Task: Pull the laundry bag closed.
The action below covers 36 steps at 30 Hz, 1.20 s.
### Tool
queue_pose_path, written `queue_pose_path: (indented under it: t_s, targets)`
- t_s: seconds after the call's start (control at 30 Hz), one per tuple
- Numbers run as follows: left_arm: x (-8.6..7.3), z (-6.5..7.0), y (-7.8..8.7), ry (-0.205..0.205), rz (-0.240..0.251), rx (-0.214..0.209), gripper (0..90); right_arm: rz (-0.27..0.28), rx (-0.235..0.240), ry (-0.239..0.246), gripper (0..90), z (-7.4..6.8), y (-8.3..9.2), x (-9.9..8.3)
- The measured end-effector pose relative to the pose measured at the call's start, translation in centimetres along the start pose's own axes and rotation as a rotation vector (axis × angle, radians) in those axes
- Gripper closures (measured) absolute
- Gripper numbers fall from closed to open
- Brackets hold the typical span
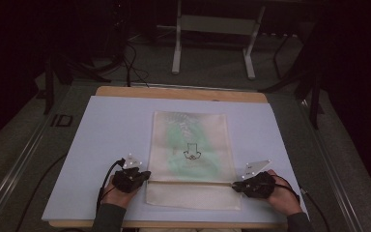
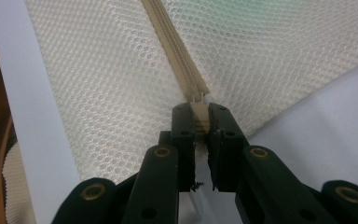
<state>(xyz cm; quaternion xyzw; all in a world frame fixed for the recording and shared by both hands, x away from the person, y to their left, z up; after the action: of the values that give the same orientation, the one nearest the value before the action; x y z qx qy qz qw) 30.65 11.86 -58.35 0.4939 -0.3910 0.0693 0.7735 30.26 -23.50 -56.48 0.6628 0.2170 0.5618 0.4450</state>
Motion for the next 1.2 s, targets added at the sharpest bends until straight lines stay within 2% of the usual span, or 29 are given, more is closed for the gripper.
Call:
queue_pose_path:
  t_s: [0.13,0.33,0.57,0.6,0.63,0.67,0.77,0.83,1.0,1.2]
  targets:
    - [0.0,0.0,0.0,-0.004,0.0,-0.002,89.5,0.01,0.006,-0.007,82.3,0.0,-0.1,-0.1]
    - [0.0,-0.1,0.0,-0.008,0.002,-0.005,89.3,0.062,0.026,-0.041,80.5,0.1,-0.2,-0.2]
    - [0.0,0.0,0.0,-0.026,0.006,-0.002,87.9,0.075,0.034,-0.06,73.5,0.1,-0.2,-0.2]
    - [0.0,0.1,0.0,-0.046,0.005,0.008,87.9,0.078,0.031,-0.059,71.8,0.1,-0.2,-0.2]
    - [0.0,0.2,0.0,-0.047,0.004,0.011,87.4,0.079,0.009,-0.06,67.4,0.3,-0.1,-0.3]
    - [0.0,0.2,0.0,-0.047,0.004,0.011,87.4,0.079,0.007,-0.065,66.3,0.4,0.0,-0.3]
    - [0.0,0.2,0.0,-0.044,0.005,0.007,87.1,0.08,0.003,-0.074,63.8,0.7,0.0,-0.6]
    - [0.0,0.2,0.0,-0.048,0.006,0.01,86.8,0.075,-0.015,-0.097,62.7,1.0,0.1,-0.7]
    - [0.1,0.3,0.1,-0.066,0.003,0.026,86.8,0.111,-0.038,-0.125,58.8,1.4,0.9,-0.6]
    - [0.1,0.2,0.2,-0.057,0.013,0.027,86.6,0.124,-0.069,-0.151,56.2,2.1,1.6,-0.9]
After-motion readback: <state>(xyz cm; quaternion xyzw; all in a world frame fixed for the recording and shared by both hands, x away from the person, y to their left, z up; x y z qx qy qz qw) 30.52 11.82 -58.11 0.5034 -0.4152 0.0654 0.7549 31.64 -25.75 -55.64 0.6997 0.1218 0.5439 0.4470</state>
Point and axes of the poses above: each handheld gripper's, and its own axes: y roughly backward along the jaws, x roughly out of its top, z roughly to its right, the point moved 7 cm from there along -y, roughly forward along the jaws, and after that the axes turned 4 degrees about y, right-handed, at the moved point
